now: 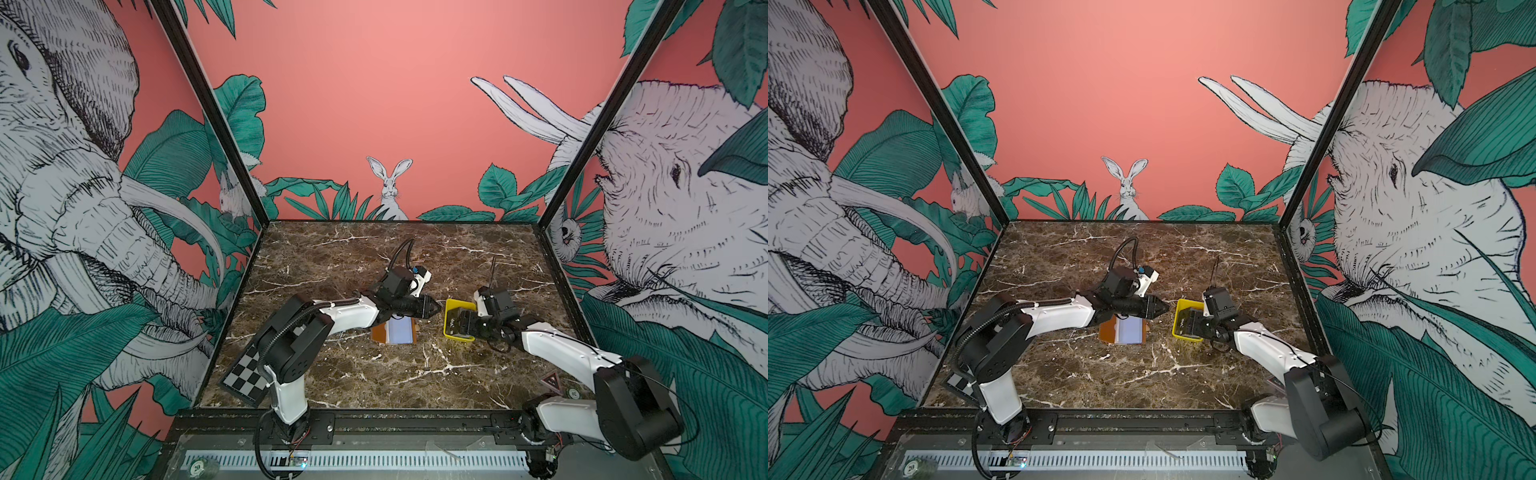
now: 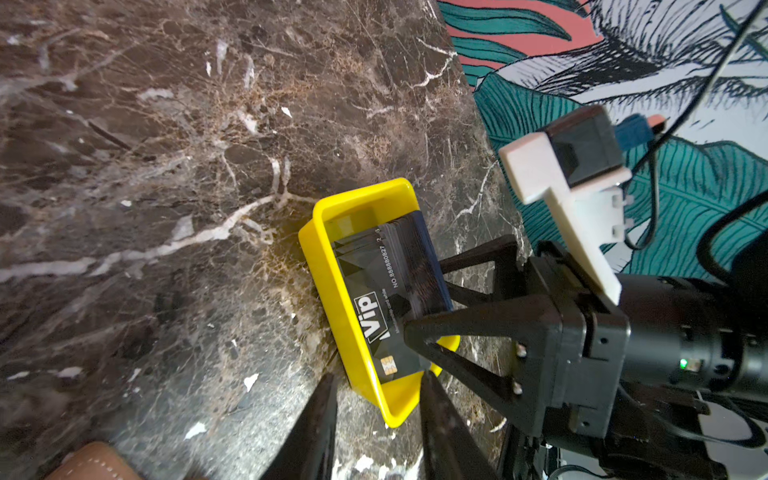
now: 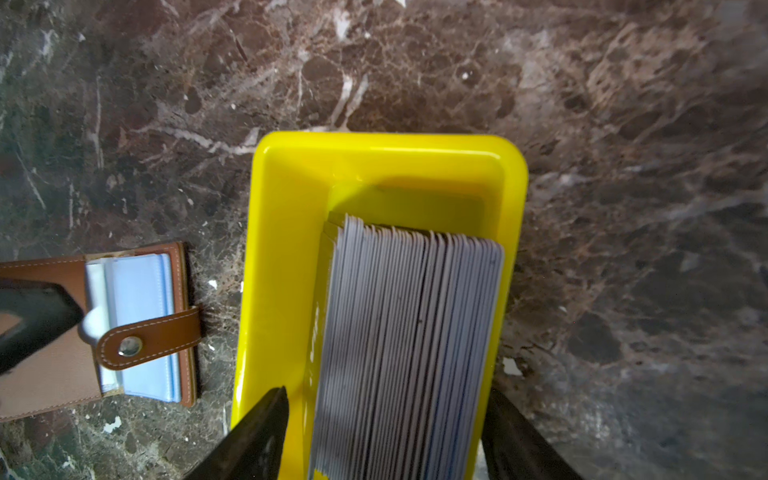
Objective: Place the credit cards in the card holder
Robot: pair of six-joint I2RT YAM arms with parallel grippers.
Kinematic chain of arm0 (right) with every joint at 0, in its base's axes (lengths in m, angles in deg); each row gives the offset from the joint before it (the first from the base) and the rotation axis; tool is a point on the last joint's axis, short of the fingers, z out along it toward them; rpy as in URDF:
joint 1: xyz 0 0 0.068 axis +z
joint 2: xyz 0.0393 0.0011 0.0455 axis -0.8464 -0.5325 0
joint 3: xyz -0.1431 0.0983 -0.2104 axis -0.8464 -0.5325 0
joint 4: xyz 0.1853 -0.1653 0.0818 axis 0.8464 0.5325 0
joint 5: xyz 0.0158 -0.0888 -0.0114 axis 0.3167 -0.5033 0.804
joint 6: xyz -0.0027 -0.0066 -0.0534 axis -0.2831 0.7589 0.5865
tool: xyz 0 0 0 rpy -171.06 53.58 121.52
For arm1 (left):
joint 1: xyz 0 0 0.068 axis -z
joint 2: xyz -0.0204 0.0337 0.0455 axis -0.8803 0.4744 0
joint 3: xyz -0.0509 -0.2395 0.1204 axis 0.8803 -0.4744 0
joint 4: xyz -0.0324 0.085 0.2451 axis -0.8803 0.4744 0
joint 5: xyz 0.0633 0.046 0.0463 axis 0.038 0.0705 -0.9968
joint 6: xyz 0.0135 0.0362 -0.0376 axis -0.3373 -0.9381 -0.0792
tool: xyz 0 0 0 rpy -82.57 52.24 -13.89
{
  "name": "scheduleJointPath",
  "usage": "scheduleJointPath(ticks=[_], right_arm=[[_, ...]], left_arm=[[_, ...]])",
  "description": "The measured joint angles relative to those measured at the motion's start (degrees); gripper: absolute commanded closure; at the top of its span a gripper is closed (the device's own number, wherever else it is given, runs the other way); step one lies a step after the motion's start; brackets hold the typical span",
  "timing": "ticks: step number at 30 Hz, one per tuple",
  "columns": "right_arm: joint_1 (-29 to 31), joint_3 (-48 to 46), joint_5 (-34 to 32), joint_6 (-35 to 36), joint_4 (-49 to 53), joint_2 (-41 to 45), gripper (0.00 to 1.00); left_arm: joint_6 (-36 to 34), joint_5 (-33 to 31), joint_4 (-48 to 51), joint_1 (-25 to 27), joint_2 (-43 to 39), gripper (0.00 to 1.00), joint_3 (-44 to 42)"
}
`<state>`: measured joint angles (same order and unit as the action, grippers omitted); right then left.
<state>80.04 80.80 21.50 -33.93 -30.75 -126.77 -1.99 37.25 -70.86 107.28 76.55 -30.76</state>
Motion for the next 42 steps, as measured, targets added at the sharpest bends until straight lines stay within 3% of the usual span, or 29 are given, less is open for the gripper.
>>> scheduleJointPath(ticks=[24,42], right_arm=[[0.4,0.1,-2.2,0.2,0.5,-0.5,0.28],[0.4,0.1,-3.7,0.3,1.2,1.0,0.29]], left_arm=[[0.2,1.9,8.0,3.7,7.8,0.76,11.0],[1.7,2.5,9.6,4.6,13.2,0.83,14.4]])
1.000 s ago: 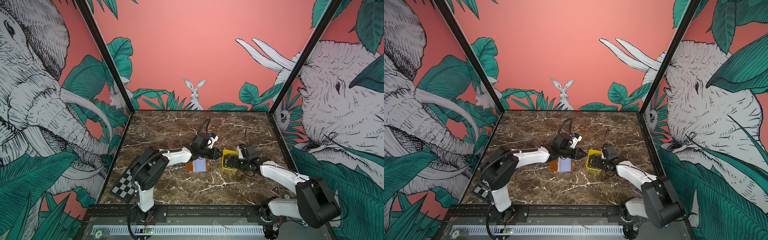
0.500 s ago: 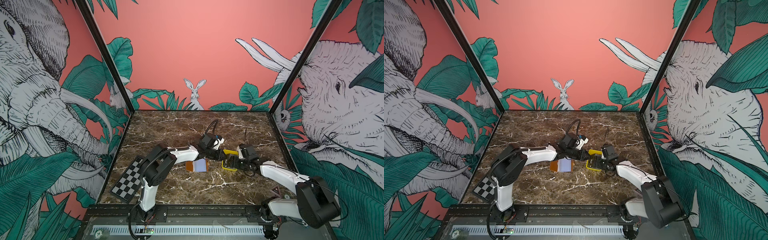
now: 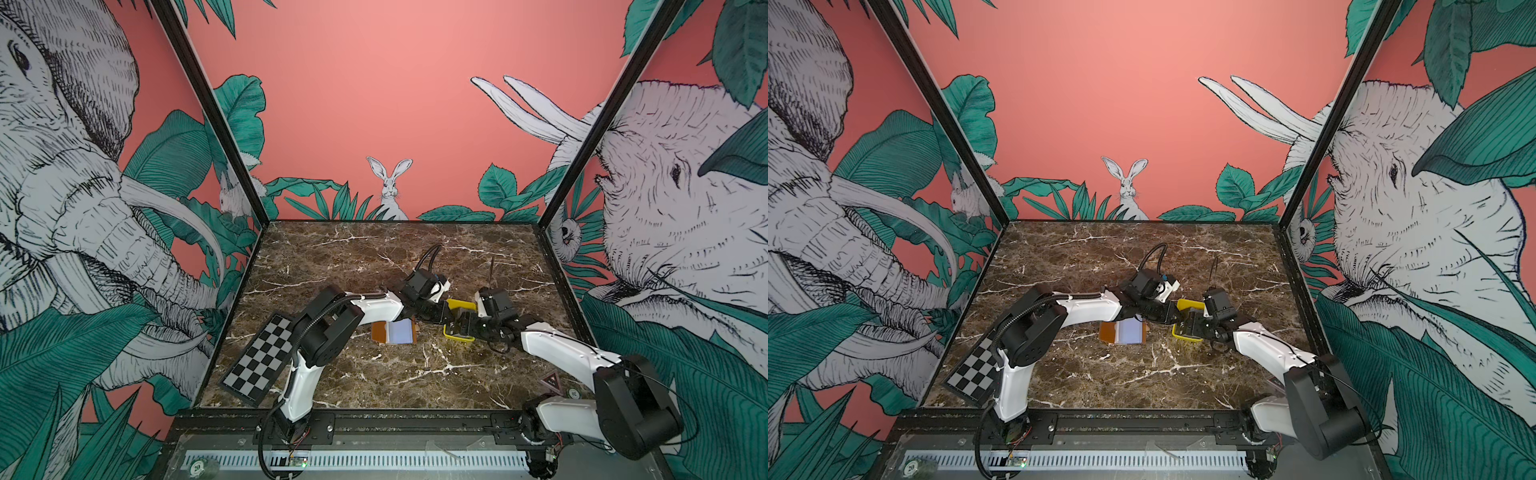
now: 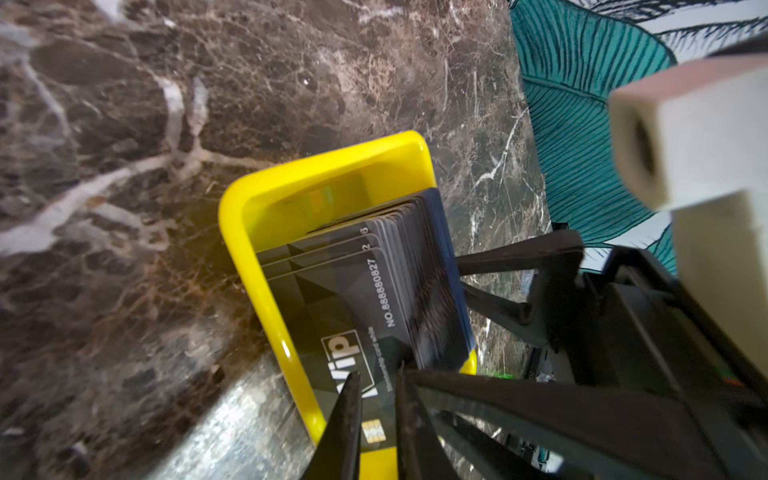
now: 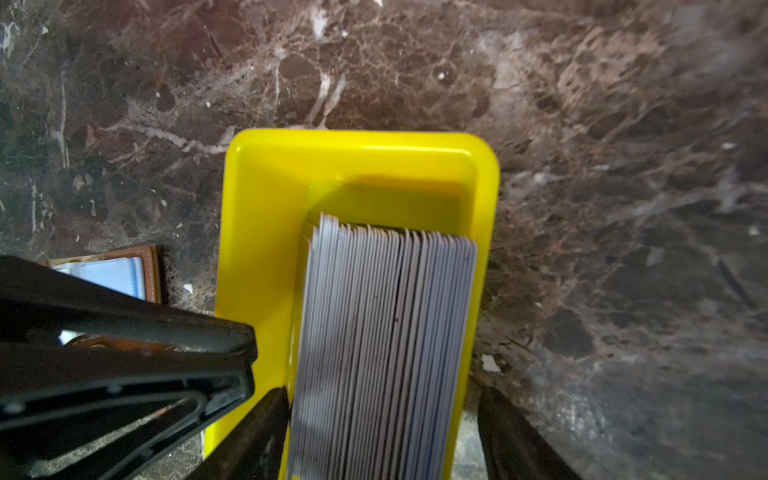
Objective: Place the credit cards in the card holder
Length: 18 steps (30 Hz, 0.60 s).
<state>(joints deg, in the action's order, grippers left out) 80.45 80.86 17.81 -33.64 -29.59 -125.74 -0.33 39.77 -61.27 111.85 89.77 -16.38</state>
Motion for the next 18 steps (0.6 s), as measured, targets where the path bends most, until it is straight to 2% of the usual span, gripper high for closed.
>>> scheduleJointPath(ticks=[9,18], right_arm=[[0.0,0.0,-2.6,1.2,2.9,3.0,0.29],[0.3,-0.3,2.3,1.7,0.5,2.9,0.28]], left_arm=[[0.2,-0.1,0.3,0.0,0.6,0.84,0.7],[0.5,-0.1,0.3,0.2,0.9,0.85,0.9]])
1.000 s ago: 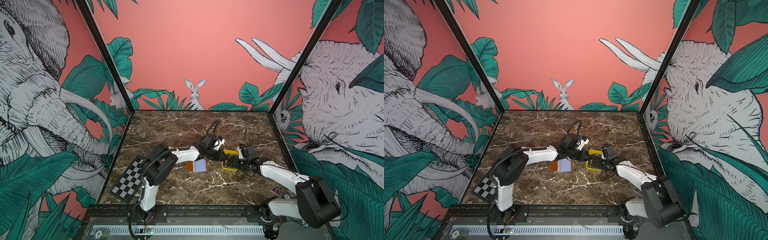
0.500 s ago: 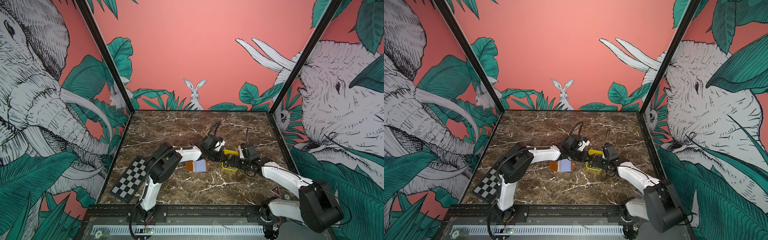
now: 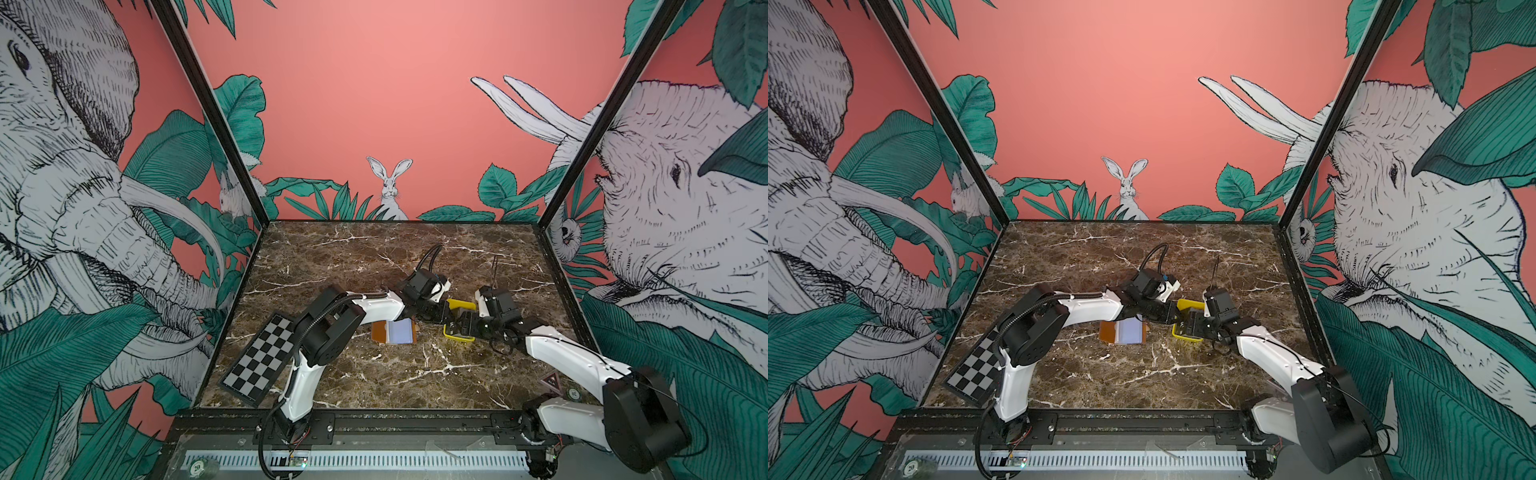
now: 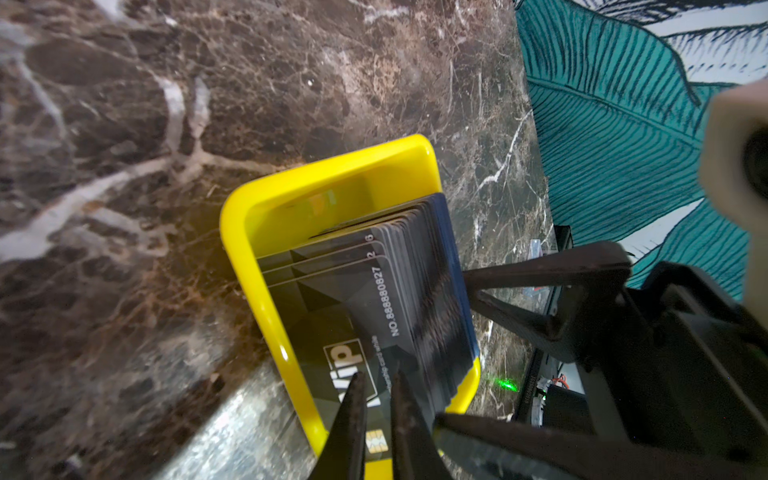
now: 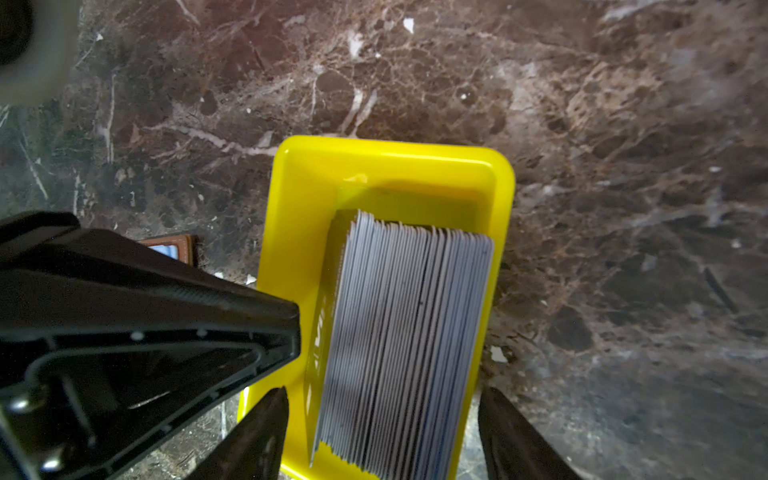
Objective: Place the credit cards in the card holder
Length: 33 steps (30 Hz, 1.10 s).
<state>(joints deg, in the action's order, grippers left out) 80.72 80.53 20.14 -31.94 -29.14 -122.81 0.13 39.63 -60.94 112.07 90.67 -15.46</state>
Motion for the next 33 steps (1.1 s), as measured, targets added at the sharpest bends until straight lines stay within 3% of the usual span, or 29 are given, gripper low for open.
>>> scheduleJointPath(ticks=[15,33], right_arm=[[1.7,0.0,0.4,1.3,-0.4,-3.6,0.28],[-0.5,0.0,-2.5,0.9,2.4,-0.4,0.30]], left_arm=[[0.3,-0.1,0.0,0.2,0.4,0.86,0.4],[0.8,0.9,-0.5,0.4,1.4,0.86,0.7]])
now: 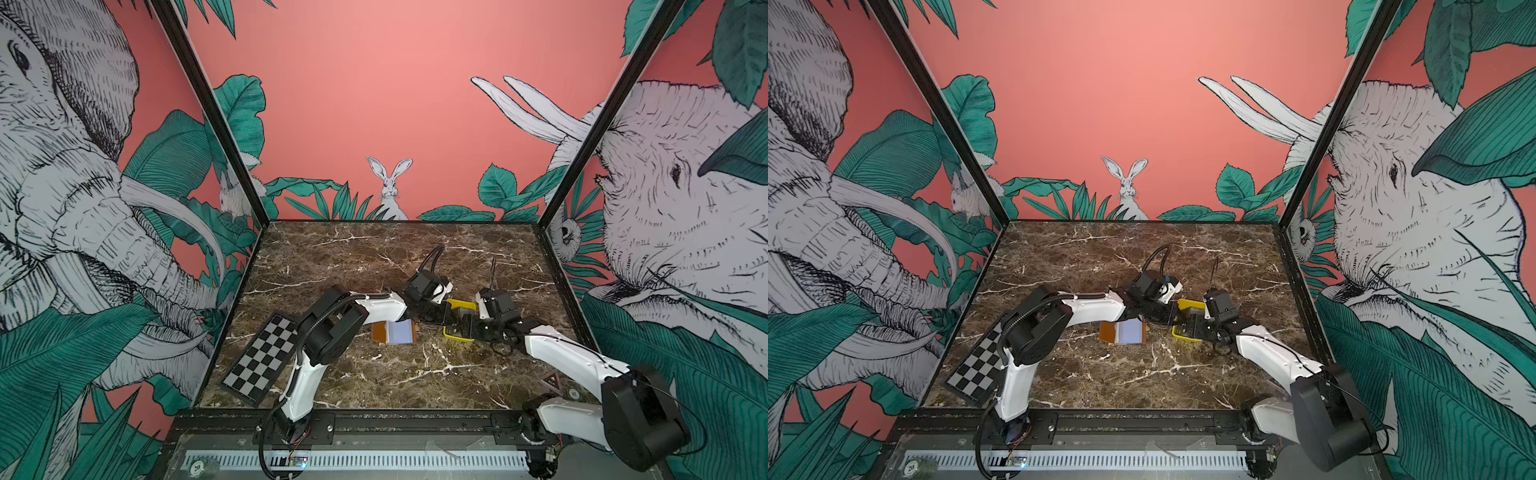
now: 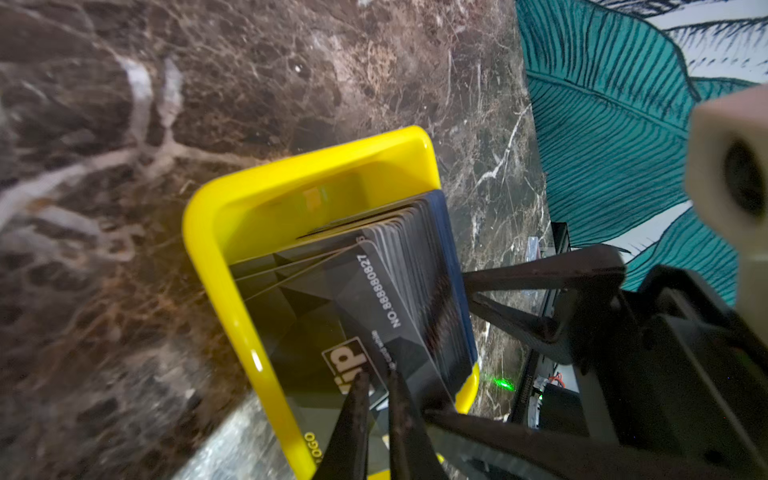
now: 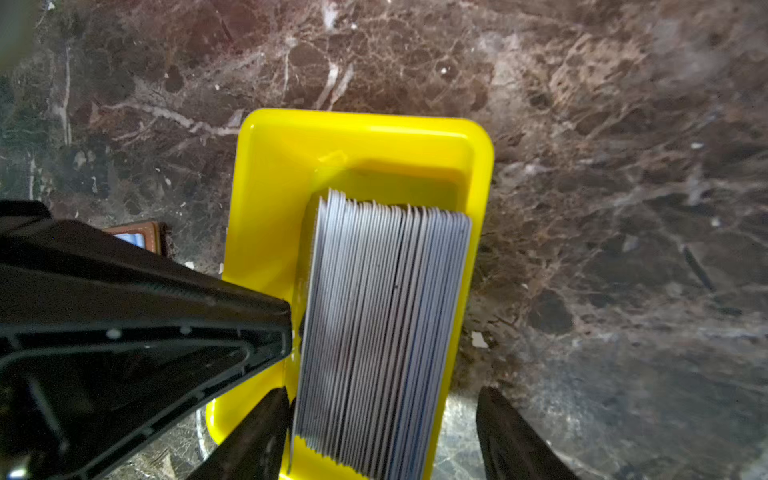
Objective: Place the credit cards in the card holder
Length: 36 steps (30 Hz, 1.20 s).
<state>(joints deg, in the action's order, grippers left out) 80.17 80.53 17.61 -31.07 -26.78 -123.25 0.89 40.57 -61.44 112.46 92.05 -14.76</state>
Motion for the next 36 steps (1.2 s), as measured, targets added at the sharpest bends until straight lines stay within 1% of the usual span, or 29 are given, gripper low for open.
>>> scheduleJointPath(ticks=[7,10,14,17,22,28,36], right_arm=[[-0.2,0.0,0.0,0.0,0.7,0.9,0.31],[-0.3,0.1,0.5,-0.1,1.7,2.2,0.33],[0.1,0.9,1.1,-1.2,4.2,6.0,0.43],[0.6,1.8,1.6,-3.1,5.0,8.9,0.54],[1.6,2.2,1.9,-7.1,4.8,8.3,0.69],[2.6,2.2,1.7,-10.0,4.3,5.0,0.77],[2.8,2.2,1.9,-10.9,2.1,1.6,0.83]], left_arm=[[0.4,0.4,-0.5,0.3,0.4,0.86,0.2],[0.6,0.4,-0.9,0.3,0.7,0.87,0.4],[1.3,0.5,-1.4,0.5,1.0,0.87,0.7],[1.8,0.5,-2.1,0.5,1.2,0.87,0.7],[2.2,0.5,-2.3,0.6,1.3,0.87,0.7],[2.2,0.5,-2.3,0.6,1.3,0.87,0.7],[2.2,0.5,-2.3,0.6,1.3,0.87,0.7]])
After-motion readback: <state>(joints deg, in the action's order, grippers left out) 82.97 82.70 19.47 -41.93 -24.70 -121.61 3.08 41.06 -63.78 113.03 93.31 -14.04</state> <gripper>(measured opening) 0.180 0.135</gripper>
